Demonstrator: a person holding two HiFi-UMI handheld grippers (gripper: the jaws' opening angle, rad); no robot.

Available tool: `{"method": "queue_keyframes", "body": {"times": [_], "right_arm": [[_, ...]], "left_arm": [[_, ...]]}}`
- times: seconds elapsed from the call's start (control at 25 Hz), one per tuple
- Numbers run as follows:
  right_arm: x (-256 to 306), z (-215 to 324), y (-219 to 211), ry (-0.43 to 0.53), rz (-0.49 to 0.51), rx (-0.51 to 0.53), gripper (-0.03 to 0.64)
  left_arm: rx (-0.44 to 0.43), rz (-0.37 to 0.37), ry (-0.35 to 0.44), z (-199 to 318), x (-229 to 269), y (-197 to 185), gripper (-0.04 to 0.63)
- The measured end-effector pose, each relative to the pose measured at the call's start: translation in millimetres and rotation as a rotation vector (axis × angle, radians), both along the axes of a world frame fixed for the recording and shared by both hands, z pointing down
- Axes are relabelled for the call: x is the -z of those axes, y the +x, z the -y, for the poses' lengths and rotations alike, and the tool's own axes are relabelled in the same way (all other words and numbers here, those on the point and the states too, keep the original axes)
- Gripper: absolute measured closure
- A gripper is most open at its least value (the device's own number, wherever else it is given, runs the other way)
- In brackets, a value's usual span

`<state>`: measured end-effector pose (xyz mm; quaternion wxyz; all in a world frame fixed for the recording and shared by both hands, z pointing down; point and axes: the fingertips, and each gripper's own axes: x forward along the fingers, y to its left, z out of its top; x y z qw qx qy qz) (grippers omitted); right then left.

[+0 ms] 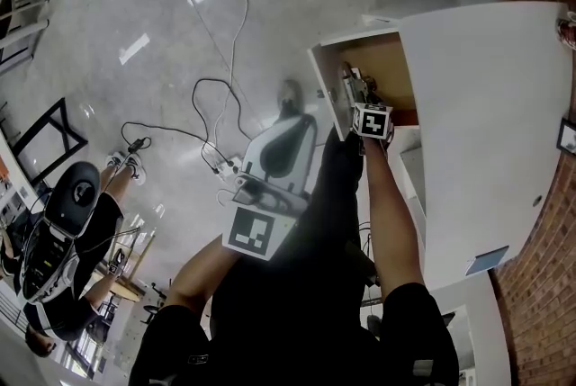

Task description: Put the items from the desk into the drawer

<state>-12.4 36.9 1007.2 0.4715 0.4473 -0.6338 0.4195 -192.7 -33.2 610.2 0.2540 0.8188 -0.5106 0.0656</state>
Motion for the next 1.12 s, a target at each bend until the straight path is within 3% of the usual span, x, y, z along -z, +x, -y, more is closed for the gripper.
{"method": "queue_keyframes", "body": {"times": [0.56, 0.8, 1.12], "right_arm": [[80, 5, -12, 0.047, -0.004, 0.04, 0.554], [160, 32, -14, 0.192, 0.032, 0.09, 0.585], [291, 69, -22, 0.389, 0.149, -0.01, 0.615]], "left_arm": [[0.006, -0.024, 0.019, 18, 42, -21, 0.594], [0.02, -0.033, 0.106, 3, 86, -16, 0.594], [0.031, -0.033, 0.166, 1, 143, -26, 0.594]]}}
